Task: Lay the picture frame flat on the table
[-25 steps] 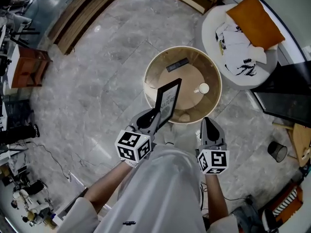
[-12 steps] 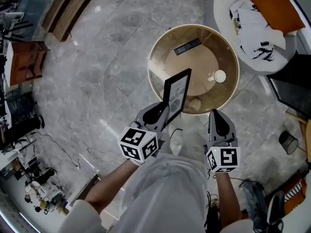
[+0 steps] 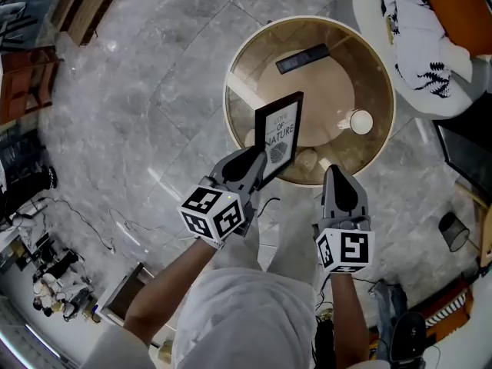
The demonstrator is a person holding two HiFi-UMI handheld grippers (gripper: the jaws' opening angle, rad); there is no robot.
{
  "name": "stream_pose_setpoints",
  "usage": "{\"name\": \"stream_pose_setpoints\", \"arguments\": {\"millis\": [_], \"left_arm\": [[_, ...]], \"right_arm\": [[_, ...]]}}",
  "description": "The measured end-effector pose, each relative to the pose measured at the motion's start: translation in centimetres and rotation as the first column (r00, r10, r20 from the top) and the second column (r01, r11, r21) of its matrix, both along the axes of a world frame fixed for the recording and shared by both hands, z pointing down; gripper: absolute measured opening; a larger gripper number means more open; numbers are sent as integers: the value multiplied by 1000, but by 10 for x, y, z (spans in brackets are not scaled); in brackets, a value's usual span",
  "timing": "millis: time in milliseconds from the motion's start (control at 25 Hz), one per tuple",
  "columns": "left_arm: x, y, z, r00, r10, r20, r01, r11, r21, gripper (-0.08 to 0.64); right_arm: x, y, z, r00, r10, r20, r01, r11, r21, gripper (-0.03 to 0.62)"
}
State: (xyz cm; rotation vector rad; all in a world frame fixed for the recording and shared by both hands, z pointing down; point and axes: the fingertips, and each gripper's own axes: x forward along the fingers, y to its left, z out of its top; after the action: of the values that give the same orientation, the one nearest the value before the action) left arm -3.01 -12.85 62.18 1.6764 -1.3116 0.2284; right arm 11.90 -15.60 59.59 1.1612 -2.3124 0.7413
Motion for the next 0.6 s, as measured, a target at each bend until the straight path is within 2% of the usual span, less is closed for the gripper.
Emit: {"name": "stream_pose_setpoints", "arguments": {"millis": [600], "left_arm": [[-14,-19,127,986,-110,-126,98,990,-98,57]], "right_arm": [[-8,-6,91,999,-32,-42,29,997,-71,5]]}}
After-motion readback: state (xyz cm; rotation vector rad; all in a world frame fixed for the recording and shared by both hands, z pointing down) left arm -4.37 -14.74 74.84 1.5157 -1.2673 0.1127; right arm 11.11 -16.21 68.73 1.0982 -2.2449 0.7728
